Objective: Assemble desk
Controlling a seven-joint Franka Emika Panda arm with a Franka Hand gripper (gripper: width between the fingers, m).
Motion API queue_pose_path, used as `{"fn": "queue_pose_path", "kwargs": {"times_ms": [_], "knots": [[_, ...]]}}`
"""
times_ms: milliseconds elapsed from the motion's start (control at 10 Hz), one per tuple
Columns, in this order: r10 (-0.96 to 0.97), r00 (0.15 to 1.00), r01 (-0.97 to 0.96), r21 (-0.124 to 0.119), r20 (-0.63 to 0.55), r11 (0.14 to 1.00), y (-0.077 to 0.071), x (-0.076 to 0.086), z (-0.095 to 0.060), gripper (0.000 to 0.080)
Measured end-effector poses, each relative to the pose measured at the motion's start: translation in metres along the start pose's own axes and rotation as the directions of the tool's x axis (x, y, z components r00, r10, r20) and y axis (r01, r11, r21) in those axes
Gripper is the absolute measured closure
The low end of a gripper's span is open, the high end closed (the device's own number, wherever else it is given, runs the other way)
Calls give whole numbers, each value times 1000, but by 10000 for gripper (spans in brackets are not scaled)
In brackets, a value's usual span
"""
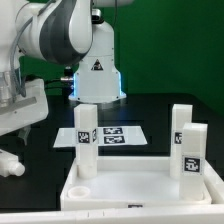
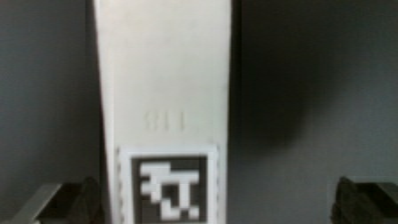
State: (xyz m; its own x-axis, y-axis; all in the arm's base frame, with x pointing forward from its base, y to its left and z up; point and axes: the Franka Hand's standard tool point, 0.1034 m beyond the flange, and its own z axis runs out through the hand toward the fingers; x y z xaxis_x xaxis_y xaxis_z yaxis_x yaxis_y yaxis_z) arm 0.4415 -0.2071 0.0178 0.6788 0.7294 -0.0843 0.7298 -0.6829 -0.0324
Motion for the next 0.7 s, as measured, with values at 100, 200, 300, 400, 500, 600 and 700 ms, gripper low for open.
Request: {"fn": "queue_pose_path", "kwargs": {"times_ms": [100,200,300,400,500,600,700], "knots": [[2,1000,-2,3,6,1000,-1,-3,4,151],[4,1000,-4,2,5,1000,-1,-2,3,151],[6,1000,-6,2,6,1000,-1,-3,3,245],[8,1000,-8,3,6,1000,-1,-3,3,245],[0,1000,0,2,7,1000,-1,-3,3,413],[-20,1000,20,1,14,1000,0,-3,3,518],[-95,995,95,1,32,995,-3,6,0,518]]}}
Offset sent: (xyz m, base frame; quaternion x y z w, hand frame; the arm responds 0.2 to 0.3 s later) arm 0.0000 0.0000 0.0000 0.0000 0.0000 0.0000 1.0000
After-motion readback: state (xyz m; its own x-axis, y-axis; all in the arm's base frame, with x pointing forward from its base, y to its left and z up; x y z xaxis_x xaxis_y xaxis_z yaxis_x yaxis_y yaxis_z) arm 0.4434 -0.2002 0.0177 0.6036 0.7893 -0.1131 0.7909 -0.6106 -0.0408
